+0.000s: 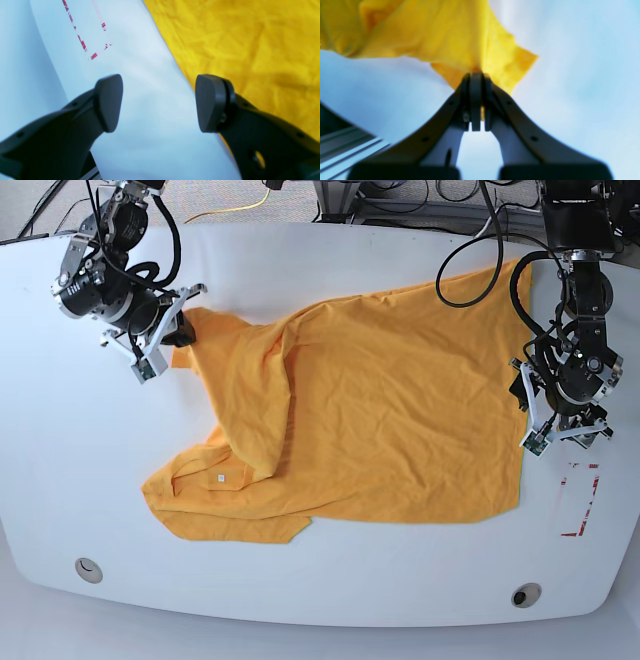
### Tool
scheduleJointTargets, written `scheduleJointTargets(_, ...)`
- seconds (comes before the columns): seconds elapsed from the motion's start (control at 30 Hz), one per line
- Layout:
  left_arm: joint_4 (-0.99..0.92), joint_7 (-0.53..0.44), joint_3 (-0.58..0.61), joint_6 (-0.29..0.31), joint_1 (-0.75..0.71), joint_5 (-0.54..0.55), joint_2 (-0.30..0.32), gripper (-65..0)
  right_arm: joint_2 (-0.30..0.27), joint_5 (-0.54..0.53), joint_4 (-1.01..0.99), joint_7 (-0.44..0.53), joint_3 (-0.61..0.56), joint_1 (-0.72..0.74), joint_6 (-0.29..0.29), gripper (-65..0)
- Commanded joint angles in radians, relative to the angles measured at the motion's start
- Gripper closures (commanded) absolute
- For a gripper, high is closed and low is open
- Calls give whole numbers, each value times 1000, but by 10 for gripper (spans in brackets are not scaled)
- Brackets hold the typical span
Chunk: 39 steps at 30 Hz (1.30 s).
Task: Layout the t-shirt on the table in an organized manner, then fold the t-shirt properly
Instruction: 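Pull the grasped shirt corner with the right gripper away from the shirt, then release the shirt and move the right gripper back onto the fabric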
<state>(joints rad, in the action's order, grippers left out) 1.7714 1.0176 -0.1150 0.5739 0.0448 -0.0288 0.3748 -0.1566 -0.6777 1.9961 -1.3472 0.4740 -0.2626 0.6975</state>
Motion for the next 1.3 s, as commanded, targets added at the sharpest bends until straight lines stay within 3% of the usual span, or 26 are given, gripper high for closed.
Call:
scheduleJointTargets(0.0, 17, -10, -5, -4, 16, -1, 14, -428, -7, -90, 19, 15, 29, -47, 1, 0)
scheduleJointTargets(0.13, 17, -10, -5, -4, 16, -1, 14, -428, -7, -199, 19, 15, 56, -126, -25, 0)
scheduleJointTargets(0.27, 17, -10, -5, -4, 14, -1, 14, -428, -7, -334, 19, 15, 93, -211, -120, 0)
scheduleJointTargets(0.37, 18, -10, -5, -4, 13, 0, 14, -428, -4, -402, 19, 18, 111, -261, -158, 0)
scheduleJointTargets(0.77, 18, -10, -5, -4, 13, 0, 14, -428, 36, -412, 19, 19, 114, -358, -177, -6)
scheduleJointTargets(0.93, 23, -10, -5, -4, 13, 0, 14, -428, 19, -417, 21, 19, 173, -333, -180, -30)
scheduleJointTargets(1.03, 41, -10, -5, -4, 13, 0, 14, -428, 4, -409, 19, 19, 240, -297, -180, -159)
scheduleJointTargets(1.1, 51, -10, -5, -4, 13, 0, 14, -428, -18, -409, 18, 19, 274, -267, -181, -284)
scheduleJointTargets(1.17, 55, -10, -5, -4, 13, 0, 14, -428, -44, -409, 18, 19, 302, -234, -181, -482)
scheduleJointTargets(1.23, 55, -10, -5, -4, 13, -1, 16, -428, -62, -414, 18, 19, 317, -203, -181, -617)
scheduleJointTargets(1.27, 54, -10, -5, -4, 13, -1, 16, -428, -70, -416, 16, 19, 325, -183, -181, -650)
